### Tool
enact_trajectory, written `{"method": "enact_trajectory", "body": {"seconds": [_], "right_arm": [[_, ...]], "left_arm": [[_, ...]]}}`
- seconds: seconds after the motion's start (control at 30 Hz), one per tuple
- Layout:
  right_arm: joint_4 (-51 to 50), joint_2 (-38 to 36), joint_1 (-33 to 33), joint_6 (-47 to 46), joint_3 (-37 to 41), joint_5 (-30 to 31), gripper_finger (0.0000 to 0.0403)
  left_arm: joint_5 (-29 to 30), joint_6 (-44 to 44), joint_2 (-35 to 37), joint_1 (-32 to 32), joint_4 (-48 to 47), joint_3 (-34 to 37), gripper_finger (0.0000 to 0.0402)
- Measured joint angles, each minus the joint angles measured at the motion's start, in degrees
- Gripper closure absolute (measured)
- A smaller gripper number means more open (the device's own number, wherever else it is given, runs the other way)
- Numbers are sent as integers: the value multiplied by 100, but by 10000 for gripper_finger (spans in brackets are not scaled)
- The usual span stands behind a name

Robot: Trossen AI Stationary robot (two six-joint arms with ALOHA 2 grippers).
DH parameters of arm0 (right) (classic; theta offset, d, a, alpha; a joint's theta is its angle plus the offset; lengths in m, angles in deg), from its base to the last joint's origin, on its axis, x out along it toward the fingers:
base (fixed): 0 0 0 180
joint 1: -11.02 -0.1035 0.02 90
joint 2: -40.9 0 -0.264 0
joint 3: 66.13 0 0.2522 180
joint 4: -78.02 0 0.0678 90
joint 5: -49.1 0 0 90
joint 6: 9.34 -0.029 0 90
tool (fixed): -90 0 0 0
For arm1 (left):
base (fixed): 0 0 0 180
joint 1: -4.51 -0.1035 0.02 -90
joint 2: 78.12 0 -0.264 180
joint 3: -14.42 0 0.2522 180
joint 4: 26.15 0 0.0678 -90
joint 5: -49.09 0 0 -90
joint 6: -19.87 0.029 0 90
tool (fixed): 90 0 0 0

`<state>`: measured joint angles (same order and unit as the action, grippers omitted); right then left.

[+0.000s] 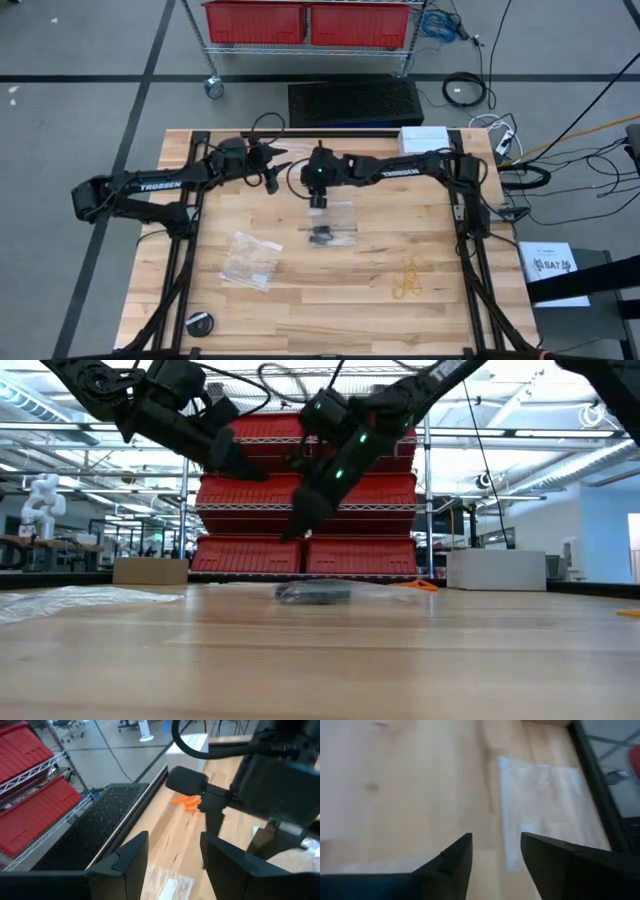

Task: Sort rubber bands
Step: Open the top transparent zip bag

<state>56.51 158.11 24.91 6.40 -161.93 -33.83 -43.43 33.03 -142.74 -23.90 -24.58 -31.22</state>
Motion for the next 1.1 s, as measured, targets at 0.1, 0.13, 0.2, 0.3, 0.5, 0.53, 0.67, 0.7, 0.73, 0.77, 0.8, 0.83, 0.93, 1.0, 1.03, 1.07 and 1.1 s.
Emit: {"method": "enact_trajectory", "body": {"seconds": [0.1,0.13,0.2,0.3,0.5,0.53,0.67,0.7,0.73,0.77,0.8,0.83,0.93,1.0,1.03,1.07,1.1], "right_arm": [[255,340,-55,-1,0,659,236],[303,443,-81,-12,0,863,237],[354,626,-142,-161,2,1306,241],[404,808,-188,-338,2,1687,242],[632,1062,-123,-756,-13,1550,243],[653,1087,-113,-814,-15,1548,243],[673,1106,-5,-1106,-20,1296,268],[657,1106,30,-1187,-24,1147,285],[648,1106,63,-1236,-24,1025,305],[629,1106,79,-1257,-24,942,329],[588,1105,90,-1245,-24,889,358],[535,1080,92,-1213,-26,845,379],[166,945,122,-1319,-24,555,392],[-268,786,132,-1481,-17,316,397],[-529,692,111,-1529,-10,256,399],[-797,600,71,-1547,-3,238,401],[-1076,491,23,-1551,5,230,401]], "left_arm": [[-6,80,0,-120,-78,2,219],[-60,80,0,-170,-97,0,224],[-271,80,0,-269,-140,2,237],[-700,74,0,-397,-143,2,260],[-947,69,0,-467,-188,0,295],[-951,71,0,-467,-203,2,298],[-954,69,0,-463,-209,2,304],[-958,71,0,-463,-226,2,304],[-962,69,0,-463,-235,2,304],[-962,69,0,-463,-242,2,304],[-962,69,0,-463,-254,2,304],[-963,69,0,-463,-258,2,305],[-964,69,0,-463,-313,2,305],[-964,69,0,-463,-352,2,305],[-964,69,0,-463,-388,2,305],[-967,67,0,-463,-421,2,305],[-964,67,0,-463,-432,2,305]]}}
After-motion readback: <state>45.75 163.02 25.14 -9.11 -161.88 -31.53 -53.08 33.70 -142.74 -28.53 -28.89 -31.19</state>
